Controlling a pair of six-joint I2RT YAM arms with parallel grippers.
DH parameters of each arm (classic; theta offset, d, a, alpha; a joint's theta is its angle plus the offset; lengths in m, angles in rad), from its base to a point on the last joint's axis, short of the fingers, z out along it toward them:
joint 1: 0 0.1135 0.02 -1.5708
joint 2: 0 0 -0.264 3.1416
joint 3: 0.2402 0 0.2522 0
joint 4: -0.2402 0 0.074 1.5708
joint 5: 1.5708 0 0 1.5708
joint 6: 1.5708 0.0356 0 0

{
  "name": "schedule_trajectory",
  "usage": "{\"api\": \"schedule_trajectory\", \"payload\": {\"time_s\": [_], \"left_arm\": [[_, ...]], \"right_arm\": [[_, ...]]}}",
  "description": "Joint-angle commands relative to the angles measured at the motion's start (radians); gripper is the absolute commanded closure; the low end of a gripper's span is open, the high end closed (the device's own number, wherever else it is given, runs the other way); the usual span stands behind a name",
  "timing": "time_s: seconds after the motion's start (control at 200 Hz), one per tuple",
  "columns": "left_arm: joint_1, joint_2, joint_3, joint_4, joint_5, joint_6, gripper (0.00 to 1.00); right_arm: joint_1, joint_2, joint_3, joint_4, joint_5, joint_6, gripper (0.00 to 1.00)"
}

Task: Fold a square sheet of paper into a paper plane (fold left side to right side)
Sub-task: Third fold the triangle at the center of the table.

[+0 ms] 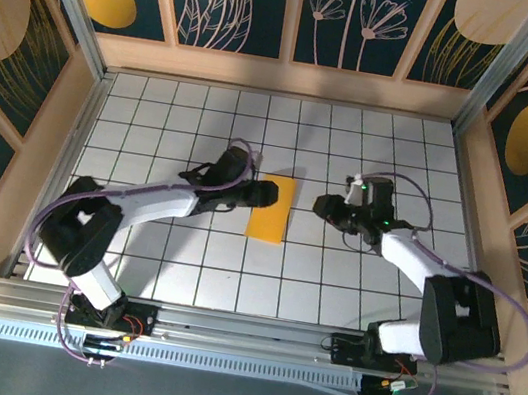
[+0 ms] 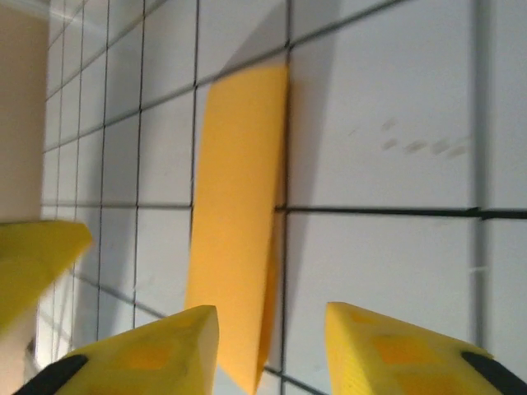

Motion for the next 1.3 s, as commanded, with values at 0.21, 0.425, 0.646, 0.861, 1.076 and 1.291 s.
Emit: {"api": "schedule_trajectory", "payload": {"time_s": [0.21,0.425,0.646,0.861,1.076,1.291], "left_arm": [[0.114,-0.169,-0.293,0.35,0.03,-0.203,0.36],[0.116,-0.158,-0.302,0.328,0.018,-0.19,0.37],[0.115,-0.104,-0.265,0.273,0.04,-0.145,0.45],[0.114,-0.059,-0.231,0.236,0.074,-0.102,0.53],[0.101,0.018,-0.181,0.182,0.138,-0.065,0.57],[0.077,0.099,-0.119,0.089,0.134,-0.024,0.55]], "right_arm": [[0.158,0.251,0.07,0.276,-0.104,0.151,1.0],[0.164,0.327,0.114,0.228,-0.051,0.122,1.0],[0.165,0.359,0.11,0.19,-0.018,0.085,1.0],[0.165,0.407,0.117,0.149,-0.005,0.046,1.0],[0.165,0.444,0.148,0.068,0.015,-0.045,1.0],[0.165,0.456,0.166,0.02,0.037,-0.101,1.0]]}}
